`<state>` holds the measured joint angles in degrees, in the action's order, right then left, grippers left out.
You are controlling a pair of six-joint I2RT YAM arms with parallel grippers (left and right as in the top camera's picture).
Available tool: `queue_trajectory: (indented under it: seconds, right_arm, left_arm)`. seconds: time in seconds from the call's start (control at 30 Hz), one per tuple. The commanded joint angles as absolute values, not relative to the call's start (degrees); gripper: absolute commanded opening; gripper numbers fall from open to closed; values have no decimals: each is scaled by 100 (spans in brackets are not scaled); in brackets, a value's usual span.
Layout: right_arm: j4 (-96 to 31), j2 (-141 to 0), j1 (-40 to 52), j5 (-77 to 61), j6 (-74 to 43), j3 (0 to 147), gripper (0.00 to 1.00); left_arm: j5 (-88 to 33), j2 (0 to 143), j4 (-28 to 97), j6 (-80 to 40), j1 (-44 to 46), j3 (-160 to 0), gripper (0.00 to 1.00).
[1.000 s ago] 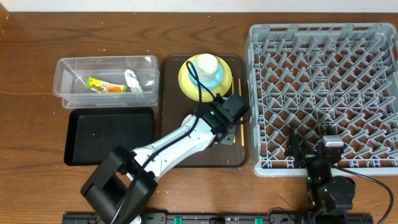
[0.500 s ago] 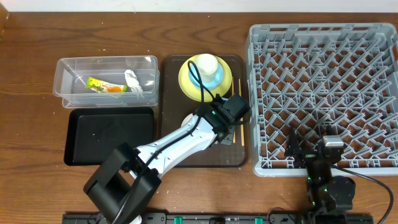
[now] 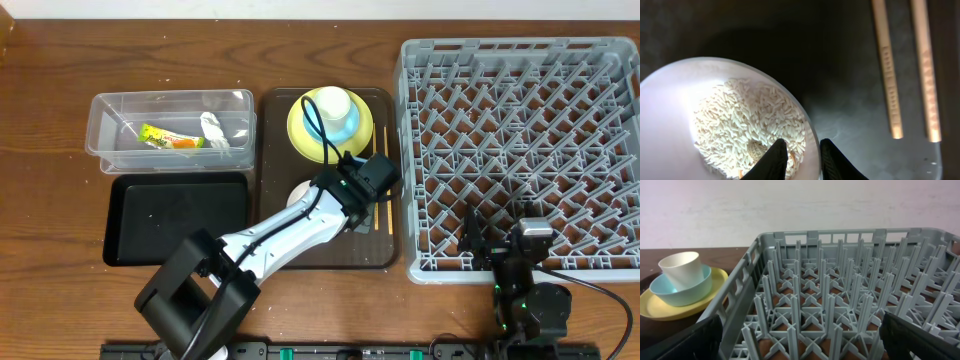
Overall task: Sort waste into correct bins and load items into the dishwasher rack
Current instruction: 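Grip the white bowl rim with left gripper and tilt it up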
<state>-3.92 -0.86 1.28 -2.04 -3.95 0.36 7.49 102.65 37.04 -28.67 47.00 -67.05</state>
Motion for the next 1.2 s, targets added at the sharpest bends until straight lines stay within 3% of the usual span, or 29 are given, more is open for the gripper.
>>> queue_trajectory:
  seconds: [0.0, 0.27, 0.47, 0.7, 1.17]
  right_arm:
    - [-416, -80, 78, -196, -467, 32, 99]
    - [-416, -80, 78, -196, -467, 32, 99]
    - [-416, -80, 78, -196, -467, 32, 99]
    - [-416, -80, 78, -193, -467, 32, 99]
    - [-416, -80, 78, -196, -467, 32, 99]
  left_arm:
    - [1291, 10353, 3798, -2917, 4707, -6622, 26]
    - [2067, 10353, 4372, -2919, 4707, -6622, 25]
    - [2067, 10353, 4447, -2945, 4705, -6622, 25]
    - [2058, 10353, 4383, -4045, 4705, -6622, 26]
    - [1896, 10353, 4058, -4038, 4700, -6622, 26]
